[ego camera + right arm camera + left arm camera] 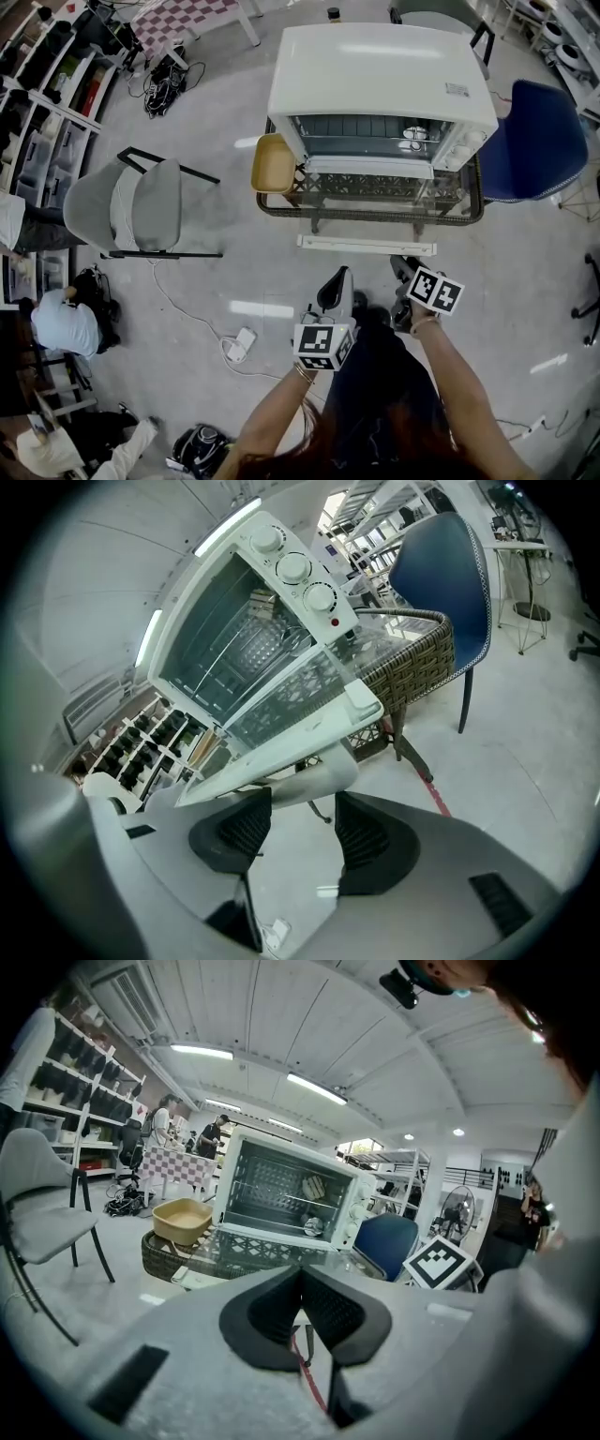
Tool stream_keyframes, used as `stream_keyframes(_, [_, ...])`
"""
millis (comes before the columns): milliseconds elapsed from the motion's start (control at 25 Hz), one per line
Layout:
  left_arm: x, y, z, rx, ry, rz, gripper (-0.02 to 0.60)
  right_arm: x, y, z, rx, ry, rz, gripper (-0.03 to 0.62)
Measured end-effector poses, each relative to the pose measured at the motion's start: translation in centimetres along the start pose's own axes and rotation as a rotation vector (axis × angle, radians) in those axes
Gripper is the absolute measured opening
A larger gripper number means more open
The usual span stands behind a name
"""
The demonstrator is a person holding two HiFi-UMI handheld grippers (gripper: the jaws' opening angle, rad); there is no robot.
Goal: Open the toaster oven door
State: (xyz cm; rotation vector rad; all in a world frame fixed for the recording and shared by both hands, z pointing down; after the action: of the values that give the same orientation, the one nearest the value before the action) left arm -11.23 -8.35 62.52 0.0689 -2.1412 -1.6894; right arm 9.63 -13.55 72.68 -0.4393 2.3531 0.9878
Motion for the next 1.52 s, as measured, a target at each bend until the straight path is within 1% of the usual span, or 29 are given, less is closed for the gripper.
stream_keyframes(440, [-0.2,0.5,-0.3,0.015,0.006,0.003,0.015,-0.6,0.6,-1.1,0.017,-0.007,0.022,0.202])
stream_keyframes(1000, [0.0,1.4,-0.2,0.039,-0.021,0.021,0.015,-1.4,1.0,-2.2,0.026,-0.012,0.049,0.201])
stream_keyframes(1520, [-0.6,1.7,-0.4,0.048,-0.021,0.013,0.015,-2.0,1.4,-2.9,0.046,-0.017,0.081,0.198])
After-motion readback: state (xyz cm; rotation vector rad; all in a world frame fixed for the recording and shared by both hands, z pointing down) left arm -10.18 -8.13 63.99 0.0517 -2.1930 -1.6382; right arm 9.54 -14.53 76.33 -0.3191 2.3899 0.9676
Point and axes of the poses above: the fingertips, and each gripper's own axes: z backward along the fingers, x to its left, y out of its underside, the point moved 8 cm from there along z, backward along the fingers, and after that the axes turned 9 degrees about -x, right-handed, at the moved point
